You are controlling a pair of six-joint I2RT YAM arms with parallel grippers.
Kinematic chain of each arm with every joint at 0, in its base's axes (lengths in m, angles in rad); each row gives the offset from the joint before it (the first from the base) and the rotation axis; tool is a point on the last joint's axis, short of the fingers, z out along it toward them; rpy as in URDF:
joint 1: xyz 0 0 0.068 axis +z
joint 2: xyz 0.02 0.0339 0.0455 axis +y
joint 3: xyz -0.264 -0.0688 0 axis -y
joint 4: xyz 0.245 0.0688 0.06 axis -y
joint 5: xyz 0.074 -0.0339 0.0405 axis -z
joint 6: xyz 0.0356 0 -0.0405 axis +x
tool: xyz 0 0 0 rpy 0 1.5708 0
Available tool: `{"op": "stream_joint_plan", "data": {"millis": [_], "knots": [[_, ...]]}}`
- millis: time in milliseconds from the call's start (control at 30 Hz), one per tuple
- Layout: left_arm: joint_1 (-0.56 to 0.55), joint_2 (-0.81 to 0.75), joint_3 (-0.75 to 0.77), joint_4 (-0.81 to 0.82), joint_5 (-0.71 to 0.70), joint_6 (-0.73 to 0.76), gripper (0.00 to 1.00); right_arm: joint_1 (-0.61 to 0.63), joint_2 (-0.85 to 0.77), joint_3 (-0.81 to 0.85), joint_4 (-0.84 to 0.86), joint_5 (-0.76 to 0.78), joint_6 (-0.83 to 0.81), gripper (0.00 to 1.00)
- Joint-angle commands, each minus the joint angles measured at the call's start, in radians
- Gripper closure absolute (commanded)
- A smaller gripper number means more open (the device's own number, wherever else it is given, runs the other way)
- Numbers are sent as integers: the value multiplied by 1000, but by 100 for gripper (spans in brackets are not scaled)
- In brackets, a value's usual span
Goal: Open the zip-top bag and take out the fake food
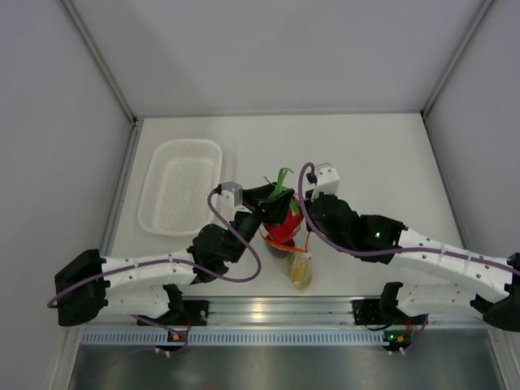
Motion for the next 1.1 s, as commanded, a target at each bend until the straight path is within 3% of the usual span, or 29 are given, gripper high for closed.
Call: {"op": "stream_joint_plan", "data": {"millis": [0, 100, 200, 233, 367, 467, 500, 533, 567, 600, 633, 667, 767, 967, 1067], "knots": [[-1, -89, 69, 136, 6, -24, 100, 15, 26, -1, 21, 112, 6, 100], [-1, -163, 108, 2, -14, -29, 100, 7, 25, -2, 22, 153, 16, 100], [-1, -222, 164, -181, -170, -12, 100, 4, 5, -5, 25, 202, 21, 100], [-1, -242, 181, -233, -280, 0, 100, 3, -15, -10, 32, 210, 19, 100], [13, -262, 302, -590, -571, 28, 100, -10, -81, -47, 94, 190, -26, 100], [68, -258, 362, -802, -690, -39, 100, -14, -119, -48, 107, 169, -50, 100], [98, -252, 413, -989, -688, -87, 100, -16, -122, -33, 99, 166, -57, 100], [132, -238, 435, -1081, -663, -174, 100, -16, -124, -22, 78, 167, -57, 100], [233, -226, 448, -1138, -624, -197, 100, -17, -121, -13, 69, 169, -59, 100], [302, -217, 464, -1214, -471, -226, 100, -17, -121, 2, 62, 166, -62, 100], [374, -194, 466, -1226, -382, -250, 100, -17, -119, 7, 55, 163, -69, 100], [524, -181, 465, -1226, -294, -253, 100, -17, -119, 12, 49, 163, -70, 100], [733, -76, 504, -1243, -101, -236, 100, -19, -125, 15, 42, 154, -66, 100], [939, 203, 650, -1272, 183, -126, 100, -17, -132, 1, 36, 155, -63, 100], [988, 340, 713, -1289, 234, -80, 100, -19, -129, 2, 38, 149, -60, 100]]}}
